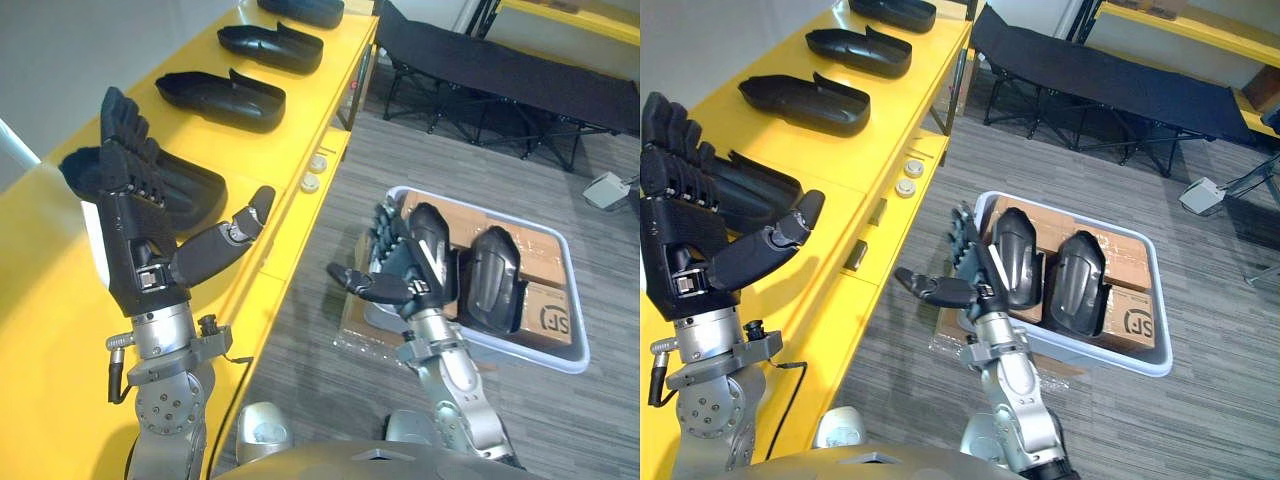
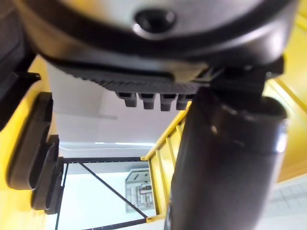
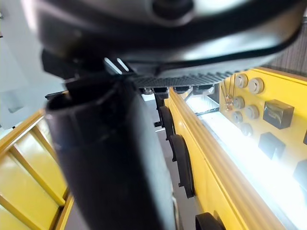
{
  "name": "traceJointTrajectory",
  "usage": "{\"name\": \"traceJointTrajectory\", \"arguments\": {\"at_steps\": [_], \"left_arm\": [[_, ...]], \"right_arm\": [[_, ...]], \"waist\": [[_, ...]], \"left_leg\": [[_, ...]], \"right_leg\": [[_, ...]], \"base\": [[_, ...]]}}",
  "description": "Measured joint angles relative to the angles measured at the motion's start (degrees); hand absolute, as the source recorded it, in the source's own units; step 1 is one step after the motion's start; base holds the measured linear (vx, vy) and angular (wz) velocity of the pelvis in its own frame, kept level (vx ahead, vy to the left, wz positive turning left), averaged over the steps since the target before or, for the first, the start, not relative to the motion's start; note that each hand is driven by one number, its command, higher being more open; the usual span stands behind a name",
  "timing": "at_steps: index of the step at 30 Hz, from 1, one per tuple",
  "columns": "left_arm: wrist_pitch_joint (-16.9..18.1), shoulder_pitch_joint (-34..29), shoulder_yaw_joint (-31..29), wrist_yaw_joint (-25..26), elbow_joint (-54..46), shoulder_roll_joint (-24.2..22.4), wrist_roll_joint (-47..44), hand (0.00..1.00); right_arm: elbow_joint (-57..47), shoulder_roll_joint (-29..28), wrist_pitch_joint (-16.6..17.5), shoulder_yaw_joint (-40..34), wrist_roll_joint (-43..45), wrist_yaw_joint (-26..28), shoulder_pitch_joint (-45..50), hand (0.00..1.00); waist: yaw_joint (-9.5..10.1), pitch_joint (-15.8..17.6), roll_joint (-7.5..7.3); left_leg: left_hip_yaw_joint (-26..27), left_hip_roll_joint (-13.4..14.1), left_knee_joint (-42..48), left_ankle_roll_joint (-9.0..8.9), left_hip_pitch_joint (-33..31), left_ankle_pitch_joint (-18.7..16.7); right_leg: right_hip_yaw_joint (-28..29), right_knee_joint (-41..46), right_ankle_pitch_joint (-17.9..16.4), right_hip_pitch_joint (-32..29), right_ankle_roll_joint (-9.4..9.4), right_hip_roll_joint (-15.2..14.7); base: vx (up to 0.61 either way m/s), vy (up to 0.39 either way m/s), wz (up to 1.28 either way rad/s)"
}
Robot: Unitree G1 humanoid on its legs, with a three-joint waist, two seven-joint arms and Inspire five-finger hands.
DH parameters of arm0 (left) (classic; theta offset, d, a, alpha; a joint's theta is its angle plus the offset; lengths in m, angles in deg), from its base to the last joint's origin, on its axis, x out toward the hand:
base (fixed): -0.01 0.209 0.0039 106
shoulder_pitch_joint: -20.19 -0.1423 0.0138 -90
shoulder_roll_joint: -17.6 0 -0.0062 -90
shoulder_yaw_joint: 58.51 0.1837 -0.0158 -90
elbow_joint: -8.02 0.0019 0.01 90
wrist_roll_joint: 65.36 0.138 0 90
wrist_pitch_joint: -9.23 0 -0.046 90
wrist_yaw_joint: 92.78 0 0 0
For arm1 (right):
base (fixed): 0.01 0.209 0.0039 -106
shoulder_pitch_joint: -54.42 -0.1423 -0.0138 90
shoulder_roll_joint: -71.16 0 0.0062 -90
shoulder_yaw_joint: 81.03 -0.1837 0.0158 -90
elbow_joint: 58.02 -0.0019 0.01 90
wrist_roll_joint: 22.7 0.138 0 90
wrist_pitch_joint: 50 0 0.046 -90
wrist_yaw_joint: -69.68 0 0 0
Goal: Walk over and take three plastic housings, then place them on the shelf
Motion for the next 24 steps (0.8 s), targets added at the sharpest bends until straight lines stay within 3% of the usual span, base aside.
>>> {"name": "traceJointTrajectory", "arguments": {"at_steps": [1,2,3,4,5,7,8,9,10,11,12,13,14,15,17,18,20,22,24], "left_arm": [[0.06,0.00,-0.41,-0.01,0.00,-0.03,-0.13,1.00],[0.39,0.10,-0.95,-0.02,-0.04,0.02,-0.22,1.00],[0.62,0.19,-1.18,-0.15,-0.06,0.27,-0.24,1.00],[0.73,0.49,-0.35,-0.69,0.97,-0.81,-0.44,1.00],[0.52,0.44,1.07,-0.85,1.38,-2.11,-0.91,1.00],[-0.15,0.25,2.66,-1.73,1.57,-4.62,-2.63,1.00],[-0.48,0.24,2.69,-2.14,1.78,-5.52,-3.43,1.00],[-0.81,0.22,2.92,-3.03,2.62,-6.33,-6.44,1.00],[-0.93,0.22,3.09,-3.74,3.32,-6.55,-8.12,1.00],[-0.87,-0.22,3.45,-4.76,3.97,-7.03,-9.19,1.00],[-0.78,-1.33,4.12,-5.88,4.55,-7.37,-9.24,1.00],[0.19,-3.28,5.95,-7.44,4.62,-7.10,-9.46,1.00],[1.09,-4.27,6.81,-8.42,4.58,-7.08,-9.50,1.00],[2.29,-5.09,8.12,-10.34,4.74,-6.74,-9.48,1.00],[3.27,-5.03,9.71,-11.98,6.04,-5.96,-9.38,1.00],[3.28,-4.81,9.99,-12.25,7.66,-5.05,-9.50,1.00],[3.23,-5.29,9.99,-13.42,9.08,-4.37,-11.48,1.00],[3.08,-6.15,10.28,-14.89,9.97,-3.61,-12.71,1.00],[2.60,-6.02,10.97,-15.54,10.13,-3.03,-13.10,1.00]], "right_arm": [[0.15,-0.25,-0.01,-0.01,-0.49,-0.26,0.11,1.00],[0.53,-0.68,-0.17,-0.17,-1.03,-0.62,0.39,1.00],[0.90,-1.01,-0.44,-0.30,-1.04,-0.69,0.88,1.00],[1.65,-0.32,-0.63,-1.70,-1.08,-0.65,1.74,1.00],[1.84,0.87,-0.94,-3.39,-1.03,-0.48,2.46,1.00],[3.37,3.42,-2.16,-7.41,-1.07,-0.49,2.77,1.00],[4.67,4.45,-2.82,-9.29,-1.39,-0.73,2.48,1.00],[6.62,5.56,-3.34,-11.48,-3.11,-1.70,2.65,1.00],[7.37,6.00,-3.60,-12.34,-3.95,-2.32,3.72,1.00],[7.43,6.36,-3.57,-12.89,-4.95,-2.68,5.50,1.00],[7.38,6.50,-3.56,-13.86,-5.42,-2.73,7.24,1.00],[7.07,6.74,-3.38,-15.47,-5.31,-2.71,8.79,1.00],[6.89,7.18,-3.24,-16.13,-5.31,-2.69,9.19,1.00],[6.93,7.74,-3.22,-17.12,-5.31,-2.68,9.29,1.00],[6.95,8.49,-3.17,-17.22,-5.27,-2.57,8.77,1.00],[7.04,8.28,-3.16,-17.21,-4.45,-2.38,8.36,1.00],[7.02,6.92,-3.16,-16.25,-2.41,-1.52,8.21,1.00],[7.03,4.15,-3.16,-13.98,-2.18,-1.85,8.99,1.00],[7.02,2.43,-3.16,-11.96,-3.37,-3.68,8.64,1.00]], "waist": [[0.00,-0.13,-0.22],[-0.11,-0.48,-0.84],[-0.36,-0.99,-2.11],[-0.75,-1.44,-1.27],[-0.93,-1.30,0.01],[-2.89,-1.04,1.04],[-3.76,-0.71,1.73],[-4.65,-0.16,2.73],[-5.03,-0.03,2.74],[-4.93,0.19,2.40],[-4.12,0.18,2.35],[-3.57,-0.58,3.47],[-3.51,-1.05,4.30],[-3.75,-1.78,5.49],[-3.53,-2.00,5.80],[-3.49,-1.88,5.36],[-3.01,-1.84,4.27],[-2.38,-2.11,1.80],[-1.66,-2.39,0.52]], "left_leg": [[-0.04,0.63,-0.76,-1.08,-0.12,0.80],[-0.34,1.80,-1.71,-3.37,-0.70,2.26],[-0.74,2.14,-2.16,-5.18,-1.13,3.32],[-2.94,4.16,-3.24,-5.22,-1.86,4.69],[-4.45,5.56,-5.11,-5.17,-1.77,6.45],[-6.05,6.31,-7.59,-4.77,-2.31,11.77],[-6.82,6.79,-7.24,-3.46,-2.89,14.13],[-7.97,7.34,-4.64,1.76,-5.18,18.24],[-7.88,7.35,-2.43,6.84,-7.17,22.41],[-7.95,6.99,-1.00,7.16,-8.08,23.24],[-8.43,4.76,-0.19,2.14,-7.54,19.09],[-8.64,0.68,0.36,0.38,-7.29,14.72],[-8.60,-1.44,0.23,0.39,-7.32,12.60],[-7.10,-3.49,-1.18,1.04,-7.15,8.15],[-7.58,-5.67,-6.49,0.05,-4.34,5.53],[-8.14,-6.69,-9.44,-0.87,-2.93,5.69],[-7.97,-7.81,-10.63,-0.46,-1.79,6.07],[-7.39,-9.21,-10.90,-0.37,-1.25,6.34],[-6.38,-10.04,-10.92,0.16,-0.92,5.74]], "right_leg": [[-0.03,-0.24,0.10,0.07,-0.14,-0.78],[-0.06,-2.05,1.77,0.04,-1.34,-1.38],[0.04,-4.60,6.24,0.22,-1.72,-1.20],[-0.27,-4.57,-0.59,1.03,3.01,1.01],[-0.94,-4.50,-3.72,0.71,5.89,2.42],[-3.45,-4.34,-10.16,-0.01,11.50,2.81],[-4.24,-4.71,-11.62,0.10,11.59,3.43],[-4.80,-6.44,-11.61,1.02,10.84,4.75],[-5.47,-9.01,-10.95,2.41,9.83,5.27],[-6.26,-12.22,-9.76,4.31,8.81,5.43],[-6.27,-15.27,-8.22,5.74,8.15,5.39],[-6.27,-19.21,-6.33,6.51,7.67,5.94],[-6.18,-20.73,-5.63,6.55,7.41,6.36],[-6.19,-22.85,-4.52,6.87,7.21,7.05],[-5.70,-24.67,-2.36,6.88,7.93,7.92],[-5.37,-25.59,-1.10,6.95,8.28,7.55],[-6.18,-26.80,0.84,7.09,8.20,6.87],[-6.39,-27.71,1.61,7.52,8.79,5.45],[-6.31,-27.44,1.68,7.15,8.88,4.57]], "base": [[-0.10,-0.499,-0.12],[-0.08,-0.570,-0.14],[-0.07,-0.618,-0.15],[-0.08,-0.753,-0.19],[-0.07,-0.625,-0.15],[-0.09,-0.527,-0.15],[-0.09,-0.530,-0.10],[-0.06,-0.402,-0.02],[-0.06,-0.363,0.03],[-0.05,-0.279,-0.09],[-0.07,-0.233,-0.30],[-0.07,-0.102,-0.38],[-0.05,-0.026,-0.27],[0.00,0.003,-0.16],[0.02,0.018,-0.13],[0.00,0.061,-0.21],[-0.02,0.075,-0.24],[0.00,0.070,-0.10],[-0.02,0.072,-0.13]]}}
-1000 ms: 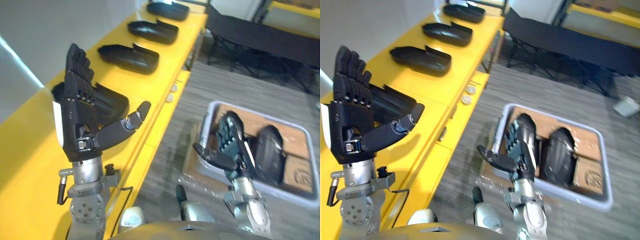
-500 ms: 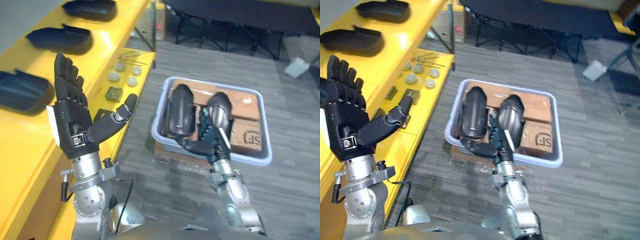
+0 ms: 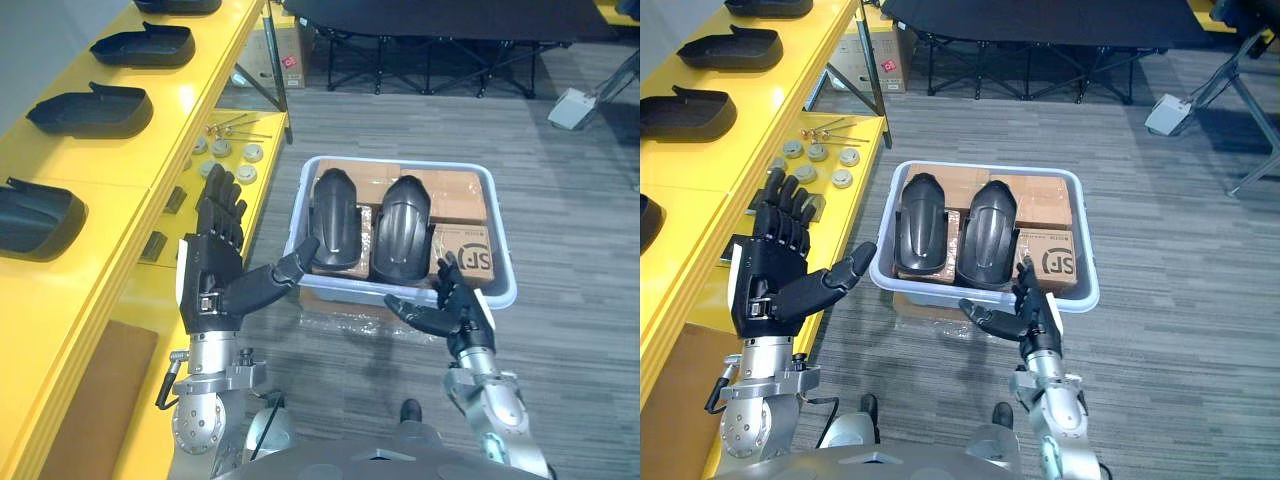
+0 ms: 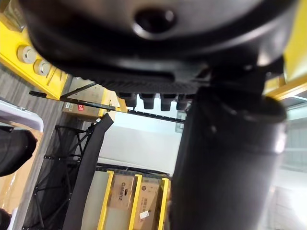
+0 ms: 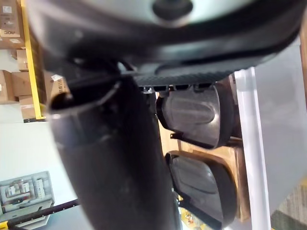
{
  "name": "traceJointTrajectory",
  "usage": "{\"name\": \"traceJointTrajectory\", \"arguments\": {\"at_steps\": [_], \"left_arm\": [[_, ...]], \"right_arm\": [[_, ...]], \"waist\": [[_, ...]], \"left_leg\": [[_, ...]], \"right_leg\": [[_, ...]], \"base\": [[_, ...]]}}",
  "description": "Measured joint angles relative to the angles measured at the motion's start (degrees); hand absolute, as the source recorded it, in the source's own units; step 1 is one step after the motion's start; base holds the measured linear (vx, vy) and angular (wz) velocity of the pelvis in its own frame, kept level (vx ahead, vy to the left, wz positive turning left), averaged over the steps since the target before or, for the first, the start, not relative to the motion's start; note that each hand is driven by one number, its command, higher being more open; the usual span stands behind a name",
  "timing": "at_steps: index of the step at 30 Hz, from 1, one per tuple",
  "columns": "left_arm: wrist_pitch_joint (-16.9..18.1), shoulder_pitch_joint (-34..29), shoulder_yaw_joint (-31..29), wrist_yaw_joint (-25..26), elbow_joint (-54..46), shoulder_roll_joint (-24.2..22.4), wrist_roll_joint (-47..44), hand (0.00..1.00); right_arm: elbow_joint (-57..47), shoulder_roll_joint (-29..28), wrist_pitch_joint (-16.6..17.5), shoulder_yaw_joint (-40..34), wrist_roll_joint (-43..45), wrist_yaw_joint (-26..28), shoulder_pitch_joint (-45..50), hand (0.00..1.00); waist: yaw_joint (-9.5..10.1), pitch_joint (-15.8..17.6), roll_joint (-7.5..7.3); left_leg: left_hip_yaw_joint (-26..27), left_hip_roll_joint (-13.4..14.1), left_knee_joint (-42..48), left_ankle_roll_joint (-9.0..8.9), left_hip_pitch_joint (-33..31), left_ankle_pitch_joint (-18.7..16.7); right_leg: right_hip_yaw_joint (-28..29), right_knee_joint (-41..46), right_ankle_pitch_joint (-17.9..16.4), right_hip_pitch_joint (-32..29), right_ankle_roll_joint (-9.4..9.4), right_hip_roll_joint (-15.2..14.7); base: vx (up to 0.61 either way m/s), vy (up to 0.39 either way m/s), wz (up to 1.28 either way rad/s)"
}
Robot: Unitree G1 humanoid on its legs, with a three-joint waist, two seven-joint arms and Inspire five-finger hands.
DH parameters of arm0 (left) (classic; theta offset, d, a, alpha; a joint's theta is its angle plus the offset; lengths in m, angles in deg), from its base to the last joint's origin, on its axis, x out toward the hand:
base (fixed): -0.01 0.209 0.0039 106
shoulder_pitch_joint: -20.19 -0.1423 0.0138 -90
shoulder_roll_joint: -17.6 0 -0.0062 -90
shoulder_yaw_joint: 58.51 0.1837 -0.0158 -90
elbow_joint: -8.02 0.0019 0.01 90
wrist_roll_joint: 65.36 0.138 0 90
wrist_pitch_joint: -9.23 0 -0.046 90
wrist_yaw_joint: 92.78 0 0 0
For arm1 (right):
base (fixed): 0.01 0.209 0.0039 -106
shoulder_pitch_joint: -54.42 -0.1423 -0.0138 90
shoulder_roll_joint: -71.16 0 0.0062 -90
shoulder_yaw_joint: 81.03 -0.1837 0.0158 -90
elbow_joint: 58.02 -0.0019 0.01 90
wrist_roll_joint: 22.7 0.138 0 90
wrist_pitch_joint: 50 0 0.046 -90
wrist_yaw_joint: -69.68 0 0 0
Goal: Walk over and take three plastic housings, then place them on the shelf
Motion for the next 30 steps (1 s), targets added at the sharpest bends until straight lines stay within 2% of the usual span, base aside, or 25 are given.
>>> {"name": "traceJointTrajectory", "arguments": {"at_steps": [2,5,7,8,10,11,12,14,16,20,22,25,27,30], "left_arm": [[-0.24,0.38,0.86,-0.43,-0.01,0.70,-0.32,1.00],[-1.98,1.40,1.38,-1.22,0.06,1.42,0.13,1.00],[-3.72,2.02,0.77,-0.91,0.11,3.14,0.69,1.00],[-4.06,2.01,0.35,-0.64,0.17,3.35,0.87,1.00],[-6.14,2.53,-1.58,0.74,1.14,4.21,1.21,1.00],[-6.81,2.56,-2.04,0.97,1.68,4.23,0.94,1.00],[-8.79,2.67,-3.58,1.67,3.58,4.21,0.42,1.00],[-10.06,2.23,-4.81,1.85,4.83,4.03,0.43,1.00],[-13.04,0.43,-7.22,1.60,6.69,3.08,-0.81,1.00],[-15.22,0.13,-9.57,2.39,14.99,2.30,2.02,1.00],[-15.29,1.38,-9.84,2.40,19.97,2.34,2.18,1.00],[-15.45,3.90,-7.22,2.31,30.31,2.09,2.20,1.00],[-15.29,4.51,-5.36,2.40,35.78,2.24,2.27,1.00],[-14.65,6.29,-4.73,2.93,43.37,2.30,1.61,1.00]], "right_arm": [[0.07,-1.02,0.00,1.78,-0.43,-2.15,-0.92,1.00],[1.76,-1.90,0.01,2.04,-1.73,-6.91,-3.14,1.00],[2.09,-2.38,0.08,-0.43,-2.76,-13.06,-3.62,1.00],[2.09,-2.68,0.09,-1.68,-3.23,-14.45,-3.97,1.00],[2.04,-3.24,0.70,-9.42,-4.29,-19.15,-5.35,1.00],[2.04,-3.22,0.84,-12.00,-4.23,-19.78,-5.39,1.00],[2.03,-2.84,0.97,-19.10,-4.19,-21.90,-5.16,1.00],[2.02,-2.67,0.97,-23.09,-3.90,-22.34,-4.81,1.00],[2.05,-0.58,0.89,-27.03,-3.03,-21.76,-4.75,1.00],[4.67,2.89,-0.27,-26.92,-1.83,-18.48,-9.52,1.00],[9.75,5.56,-1.86,-26.34,-1.08,-17.46,-14.85,1.00],[20.44,12.40,-5.55,-25.11,-0.84,-17.54,-25.49,1.00],[25.46,15.03,-6.43,-24.07,-0.43,-17.73,-31.12,1.00],[32.33,18.99,-6.50,-21.72,2.40,-17.56,-38.55,1.00]], "waist": [[0.74,-0.17,-0.65],[1.10,-0.12,-0.74],[1.14,-0.04,-1.29],[1.17,0.06,-1.54],[1.04,0.42,-2.14],[1.04,0.45,-2.22],[0.84,0.75,-2.58],[0.32,0.84,-2.73],[-0.04,1.34,-3.15],[0.69,2.80,-3.56],[1.63,4.52,-3.89],[3.35,8.26,-1.32],[4.39,10.02,-0.64],[4.84,13.39,-0.63]], "left_leg": [[-0.12,-0.83,0.26,0.30,0.02,-1.22],[-0.85,-0.75,0.80,0.63,0.11,-1.80],[-0.63,-0.55,0.88,0.82,0.19,-1.69],[-0.47,-0.55,0.89,1.14,0.13,-1.43],[0.00,-0.58,0.99,1.50,-1.12,-1.14],[-0.23,-0.66,0.96,1.65,-1.56,-1.05],[-1.22,-0.84,0.71,1.64,-1.78,-0.69],[-2.25,-0.81,0.19,1.44,-1.68,-0.25],[-2.97,-0.80,-0.20,1.26,-1.83,0.25],[-3.07,-0.77,1.03,0.78,-3.50,0.26],[-3.59,-0.77,1.86,0.23,-4.78,0.53],[-6.09,0.15,1.30,-0.19,-6.82,2.46],[-6.63,0.14,0.68,-0.27,-7.83,3.50],[-7.09,-0.27,0.82,-0.05,-8.35,4.02]], "right_leg": [[-0.01,1.73,-0.01,-1.11,-0.30,-0.75],[-0.81,8.72,-0.11,-4.89,-2.39,-0.81],[-1.75,8.53,1.21,-5.13,-3.73,-0.67],[-1.76,7.51,1.82,-4.97,-3.69,-0.59],[-1.55,2.73,5.17,-4.25,-3.64,-0.10],[-1.55,1.96,5.74,-4.09,-3.57,-0.09],[-1.80,1.70,5.98,-3.61,-3.41,-0.14],[-2.88,1.58,5.94,-2.72,-3.37,-0.07],[-4.34,0.80,5.87,-2.13,-3.30,0.03],[-5.26,-0.70,4.49,-2.08,-2.11,0.07],[-6.00,-1.38,2.53,-2.17,-0.65,0.11],[-7.38,-0.34,2.21,-3.77,-1.17,1.35],[-7.63,0.68,2.23,-5.19,-1.30,1.33],[-7.64,2.36,2.17,-6.14,-1.34,0.74]], "base": [[-0.02,0.062,-0.21],[-0.03,0.034,-0.15],[-0.02,0.038,-0.09],[-0.02,0.044,-0.23],[-0.03,0.041,-0.14],[-0.02,0.039,0.19],[-0.01,0.031,0.27],[0.01,-0.004,0.34],[0.01,-0.018,0.23],[-0.04,-0.032,0.00],[-0.09,-0.079,0.17],[-0.11,-0.083,0.25],[-0.05,-0.028,0.10],[-0.03,0.006,0.11]]}}
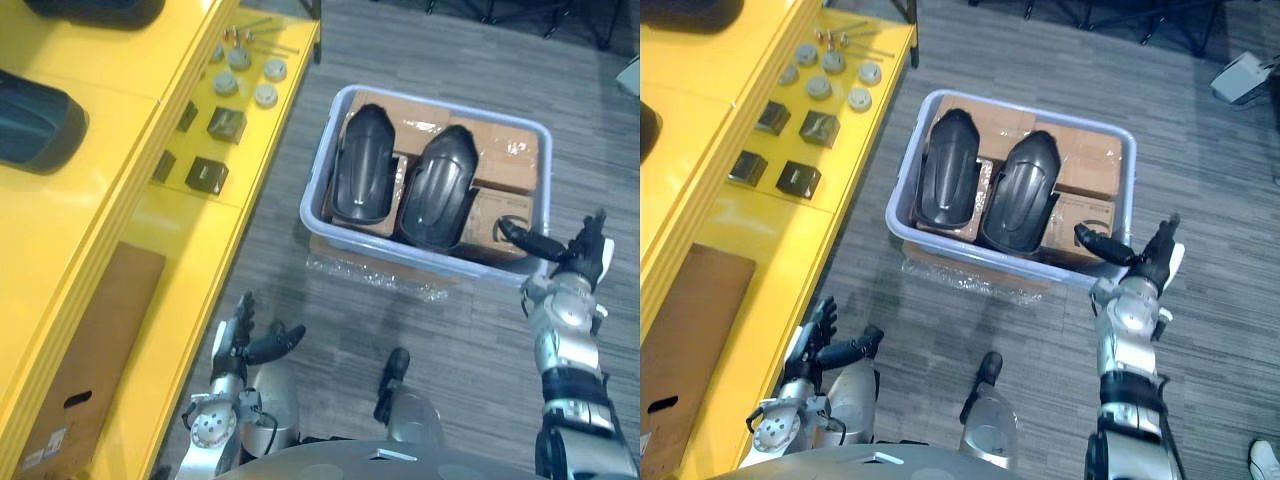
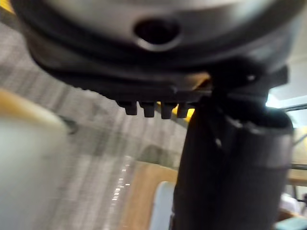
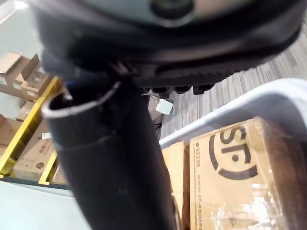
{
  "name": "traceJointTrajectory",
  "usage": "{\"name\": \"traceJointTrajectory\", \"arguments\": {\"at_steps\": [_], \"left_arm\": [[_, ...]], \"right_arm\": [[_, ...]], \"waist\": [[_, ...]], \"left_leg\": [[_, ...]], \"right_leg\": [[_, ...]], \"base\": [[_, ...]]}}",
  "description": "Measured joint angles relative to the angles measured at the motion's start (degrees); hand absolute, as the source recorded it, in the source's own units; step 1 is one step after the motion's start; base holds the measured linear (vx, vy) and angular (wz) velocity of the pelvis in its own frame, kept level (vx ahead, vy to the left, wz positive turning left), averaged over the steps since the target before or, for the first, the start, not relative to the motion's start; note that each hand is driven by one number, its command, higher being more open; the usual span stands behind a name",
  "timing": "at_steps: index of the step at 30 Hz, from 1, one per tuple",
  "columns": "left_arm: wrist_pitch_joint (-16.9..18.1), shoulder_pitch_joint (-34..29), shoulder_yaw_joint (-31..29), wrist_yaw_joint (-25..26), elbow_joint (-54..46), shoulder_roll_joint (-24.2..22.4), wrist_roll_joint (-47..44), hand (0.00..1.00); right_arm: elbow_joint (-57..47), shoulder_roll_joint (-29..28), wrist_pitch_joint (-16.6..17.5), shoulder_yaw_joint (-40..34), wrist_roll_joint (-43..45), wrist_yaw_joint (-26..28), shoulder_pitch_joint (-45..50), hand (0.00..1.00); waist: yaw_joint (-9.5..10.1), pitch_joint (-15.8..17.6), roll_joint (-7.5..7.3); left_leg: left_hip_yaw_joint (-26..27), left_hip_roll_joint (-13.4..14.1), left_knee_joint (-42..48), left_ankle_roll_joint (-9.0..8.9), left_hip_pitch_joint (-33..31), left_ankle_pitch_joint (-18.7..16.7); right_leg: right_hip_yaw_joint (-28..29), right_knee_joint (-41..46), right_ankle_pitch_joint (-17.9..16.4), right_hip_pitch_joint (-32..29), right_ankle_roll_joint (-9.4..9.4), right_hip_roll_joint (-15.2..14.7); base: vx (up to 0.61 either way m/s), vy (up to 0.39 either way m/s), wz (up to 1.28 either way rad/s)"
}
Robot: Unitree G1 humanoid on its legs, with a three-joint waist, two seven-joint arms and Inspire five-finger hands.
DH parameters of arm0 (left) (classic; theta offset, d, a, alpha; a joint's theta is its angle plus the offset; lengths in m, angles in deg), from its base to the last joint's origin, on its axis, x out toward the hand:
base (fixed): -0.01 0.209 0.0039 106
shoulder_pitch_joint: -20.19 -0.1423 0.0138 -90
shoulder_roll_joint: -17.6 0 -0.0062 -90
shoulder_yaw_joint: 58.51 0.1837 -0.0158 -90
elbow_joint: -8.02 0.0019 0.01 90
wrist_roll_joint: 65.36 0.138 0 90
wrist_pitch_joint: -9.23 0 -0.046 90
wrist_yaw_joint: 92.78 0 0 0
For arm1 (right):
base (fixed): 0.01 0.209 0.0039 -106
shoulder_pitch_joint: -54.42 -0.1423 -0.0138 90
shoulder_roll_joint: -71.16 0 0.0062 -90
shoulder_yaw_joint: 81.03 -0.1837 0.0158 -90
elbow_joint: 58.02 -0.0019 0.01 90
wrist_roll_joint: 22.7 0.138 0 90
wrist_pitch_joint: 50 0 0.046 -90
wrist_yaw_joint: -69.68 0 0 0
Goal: Walk over and take three plastic housings, then place them on the shelf
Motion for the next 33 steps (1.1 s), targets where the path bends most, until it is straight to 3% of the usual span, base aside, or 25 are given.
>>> {"name": "traceJointTrajectory", "arguments": {"at_steps": [3,10,12,18,30,31,33], "left_arm": [[3.89,2.37,-0.63,1.77,2.62,0.89,0.15,1.00],[9.68,3.75,-0.66,2.58,6.54,0.81,-1.76,1.00],[10.00,4.98,-0.47,2.59,7.87,0.68,-2.26,1.00],[11.25,5.65,-0.43,2.70,9.73,0.72,-4.76,1.00],[12.82,7.10,0.90,2.35,11.68,0.66,-8.90,1.00],[12.96,7.10,0.97,2.37,11.71,0.66,-8.94,1.00],[13.42,7.09,1.05,2.36,11.80,0.66,-8.96,1.00]], "right_arm": [[7.13,5.18,0.06,1.79,1.37,0.18,-7.13,1.00],[18.87,14.03,-0.51,9.15,2.69,3.17,-18.88,1.00],[21.67,16.00,-1.73,10.45,2.67,3.43,-20.84,1.00],[28.18,18.48,-7.72,12.86,2.39,6.37,-26.17,1.00],[35.75,23.33,-8.58,17.27,-4.58,11.95,-32.86,1.00],[36.38,23.40,-8.60,17.27,-4.58,11.95,-33.37,0.00],[36.38,24.15,-8.68,17.73,-4.58,12.15,-33.39,0.00]], "waist": [[1.32,2.20,0.27],[1.92,4.06,2.06],[2.40,4.67,2.96],[2.58,5.29,3.66],[4.16,6.55,5.64],[4.24,6.58,5.71],[4.35,6.64,5.83]], "left_leg": [[-0.96,-0.63,0.20,0.13,-1.96,0.76],[-2.64,-1.42,1.54,0.34,-5.56,1.18],[-2.98,-1.44,1.72,0.29,-5.84,1.24],[-3.91,-1.50,2.68,0.26,-7.96,1.44],[-5.96,-2.11,4.27,0.13,-11.76,1.90],[-6.20,-2.13,4.27,0.08,-11.88,2.00],[-7.01,-2.18,4.27,-0.04,-12.50,2.22]], "right_leg": [[-0.07,1.24,0.00,-2.13,0.01,-0.61],[-0.62,2.64,-0.05,-4.85,0.09,-1.27],[-0.89,2.81,-0.10,-4.90,0.15,-1.29],[-1.25,3.73,-0.12,-6.54,0.15,-1.31],[-2.01,5.80,-0.46,-9.62,-0.11,-1.75],[-2.29,5.82,-0.46,-9.62,-0.12,-1.75],[-3.04,5.84,-0.50,-9.69,-0.18,-1.72]], "base": [[-0.04,0.014,0.11],[-0.04,0.002,0.08],[-0.04,-0.009,0.06],[-0.02,-0.007,0.05],[-0.04,-0.003,0.05],[-0.03,-0.015,0.09],[-0.03,-0.018,0.14]]}}
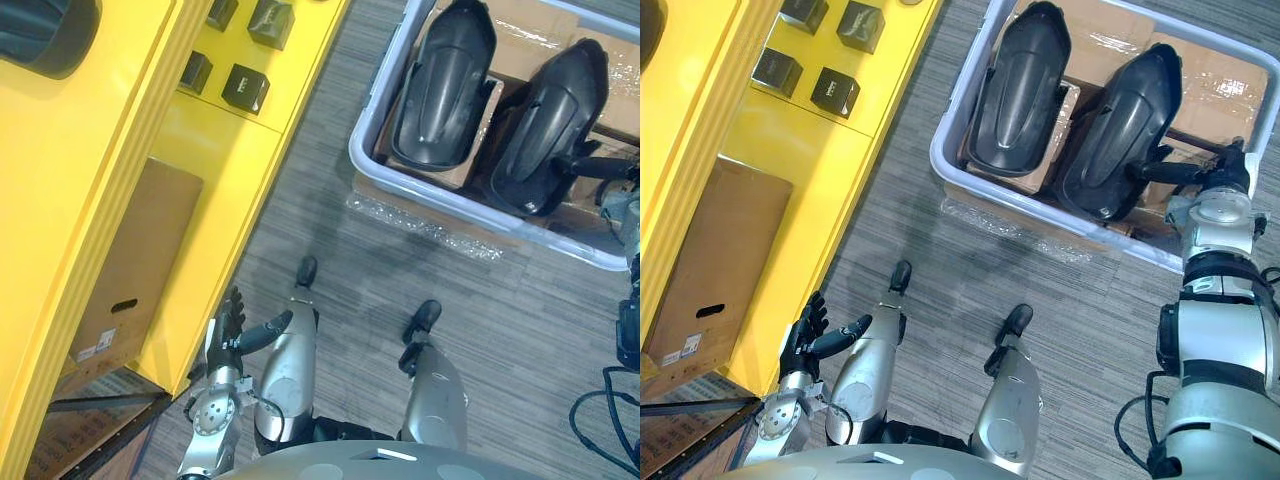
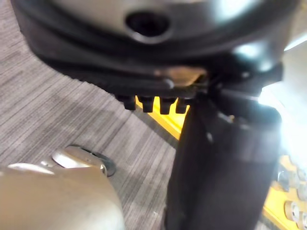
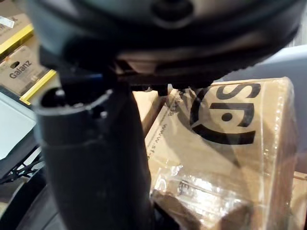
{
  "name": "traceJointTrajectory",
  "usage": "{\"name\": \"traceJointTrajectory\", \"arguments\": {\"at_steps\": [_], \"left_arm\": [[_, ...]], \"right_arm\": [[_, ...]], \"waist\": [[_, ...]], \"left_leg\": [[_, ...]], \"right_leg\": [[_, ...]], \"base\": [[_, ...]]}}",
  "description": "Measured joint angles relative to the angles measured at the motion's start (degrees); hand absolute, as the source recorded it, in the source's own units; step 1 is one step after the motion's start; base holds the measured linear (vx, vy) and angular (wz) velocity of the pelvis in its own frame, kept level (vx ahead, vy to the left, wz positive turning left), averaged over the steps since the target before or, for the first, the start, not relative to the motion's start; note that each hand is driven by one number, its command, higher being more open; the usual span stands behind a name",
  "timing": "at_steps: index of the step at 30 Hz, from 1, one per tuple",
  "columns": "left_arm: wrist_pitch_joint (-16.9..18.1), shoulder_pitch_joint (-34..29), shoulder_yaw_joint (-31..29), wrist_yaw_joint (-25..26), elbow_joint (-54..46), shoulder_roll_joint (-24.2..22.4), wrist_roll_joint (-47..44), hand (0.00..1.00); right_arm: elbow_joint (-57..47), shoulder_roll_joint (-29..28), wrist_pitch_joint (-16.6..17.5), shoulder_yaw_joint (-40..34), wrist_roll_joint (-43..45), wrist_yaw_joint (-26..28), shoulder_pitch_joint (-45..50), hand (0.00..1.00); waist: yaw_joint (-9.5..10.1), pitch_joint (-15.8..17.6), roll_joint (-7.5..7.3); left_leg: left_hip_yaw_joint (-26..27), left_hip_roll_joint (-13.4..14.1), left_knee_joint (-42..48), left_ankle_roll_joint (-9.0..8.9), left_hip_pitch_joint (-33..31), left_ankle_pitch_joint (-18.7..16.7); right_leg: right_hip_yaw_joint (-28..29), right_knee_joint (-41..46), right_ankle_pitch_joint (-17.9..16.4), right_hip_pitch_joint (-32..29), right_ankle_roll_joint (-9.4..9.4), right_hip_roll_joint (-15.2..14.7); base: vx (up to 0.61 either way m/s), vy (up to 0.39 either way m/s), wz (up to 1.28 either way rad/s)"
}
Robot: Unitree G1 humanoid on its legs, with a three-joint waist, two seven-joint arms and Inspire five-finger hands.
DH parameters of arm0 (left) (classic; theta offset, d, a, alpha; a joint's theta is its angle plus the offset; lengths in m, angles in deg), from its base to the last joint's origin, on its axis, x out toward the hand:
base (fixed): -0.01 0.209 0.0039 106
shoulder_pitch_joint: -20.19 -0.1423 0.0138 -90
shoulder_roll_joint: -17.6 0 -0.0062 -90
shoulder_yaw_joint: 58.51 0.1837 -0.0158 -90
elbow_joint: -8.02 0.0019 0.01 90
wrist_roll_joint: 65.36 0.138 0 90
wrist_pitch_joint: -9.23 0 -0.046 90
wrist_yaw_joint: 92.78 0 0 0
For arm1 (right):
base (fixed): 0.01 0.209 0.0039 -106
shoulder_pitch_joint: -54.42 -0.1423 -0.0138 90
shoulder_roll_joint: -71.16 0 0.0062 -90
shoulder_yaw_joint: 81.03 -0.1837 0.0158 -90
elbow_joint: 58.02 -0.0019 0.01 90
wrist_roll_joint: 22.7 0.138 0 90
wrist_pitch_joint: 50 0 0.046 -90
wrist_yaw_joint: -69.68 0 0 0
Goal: Walk over and take three plastic housings, then place them on the shelf
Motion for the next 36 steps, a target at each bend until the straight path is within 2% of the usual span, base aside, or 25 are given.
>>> {"name": "traceJointTrajectory", "arguments": {"at_steps": [5,9,18,21,29,34,36], "left_arm": [[1.25,0.02,-0.03,0.20,1.37,0.09,-0.01,1.00],[1.61,0.01,-0.03,0.49,3.20,0.11,0.03,1.00],[1.58,-0.22,0.28,1.07,2.89,0.17,0.14,1.00],[1.42,-0.59,0.26,1.07,1.89,0.19,0.14,1.00],[1.08,-2.92,-1.35,1.45,-4.84,0.14,0.03,1.00],[-0.14,-2.50,-8.18,0.43,-17.46,0.19,-2.13,1.00],[-0.72,-2.32,-9.76,0.03,-20.74,0.24,-2.15,1.00]], "right_arm": [[0.12,2.42,-0.64,1.89,-1.92,0.22,-0.25,0.00],[0.41,4.10,-3.31,3.89,-5.63,-0.12,-1.00,0.00],[1.95,0.15,-3.53,3.89,-6.71,-0.88,-1.86,0.00],[0.69,-0.65,-3.53,3.86,-6.74,-0.77,-0.43,0.00],[-10.39,-5.27,-2.53,2.60,-12.86,-1.03,7.92,0.00],[-20.31,-10.02,-3.09,0.40,-16.19,-2.71,13.22,0.00],[-23.14,-11.31,-4.06,-0.08,-17.33,-3.29,15.01,0.00]], "waist": [[0.12,0.02,0.08],[0.13,0.01,0.15],[0.22,0.05,0.08],[0.18,0.13,-0.22],[-0.38,0.08,-3.30],[-1.64,-1.16,-6.08],[-1.77,-2.40,-6.63]], "left_leg": [[-0.25,0.01,0.00,-0.04,-0.15,0.07],[-0.32,0.04,-0.01,-0.05,-0.13,0.08],[-0.07,0.19,-0.49,0.06,1.99,0.21],[0.47,0.38,-2.97,0.08,4.46,1.13],[2.28,1.40,-10.30,-0.02,11.71,3.51],[3.11,1.49,-13.69,0.15,15.44,4.53],[3.43,1.47,-14.41,0.16,16.12,4.64]], "right_leg": [[-0.17,0.06,-0.06,-0.05,-0.10,0.06],[-0.19,0.03,-0.07,-0.02,-0.12,0.12],[-0.18,-0.46,-0.05,2.01,-0.15,0.25],[-0.23,-1.83,0.02,3.92,-0.12,0.46],[0.21,-4.23,0.40,8.00,-0.11,1.09],[-0.03,-6.12,0.51,10.93,0.13,1.15],[0.00,-6.72,0.60,11.43,0.28,1.16]], "base": [[-0.01,-0.005,0.03],[0.00,0.000,0.00],[0.00,0.000,0.00],[0.00,-0.007,-0.01],[0.05,-0.033,-0.06],[0.01,-0.008,-0.01],[0.00,0.000,0.00]]}}
